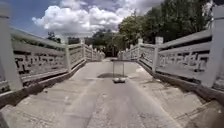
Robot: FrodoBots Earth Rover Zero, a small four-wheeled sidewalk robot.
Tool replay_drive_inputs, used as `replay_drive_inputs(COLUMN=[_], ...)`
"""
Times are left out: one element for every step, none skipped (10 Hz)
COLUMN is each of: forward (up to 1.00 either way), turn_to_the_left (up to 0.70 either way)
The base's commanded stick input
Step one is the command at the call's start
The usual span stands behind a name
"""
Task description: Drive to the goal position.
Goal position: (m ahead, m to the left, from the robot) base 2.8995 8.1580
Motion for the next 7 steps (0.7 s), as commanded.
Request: replay_drive_inputs(forward=[0.57, 0.45, 0.45, 0.45, 0.45, 0.45, 0.45], turn_to_the_left=[0.0, 0.0, 0.0, 0.0, 0.0, 0.0, 0.0])
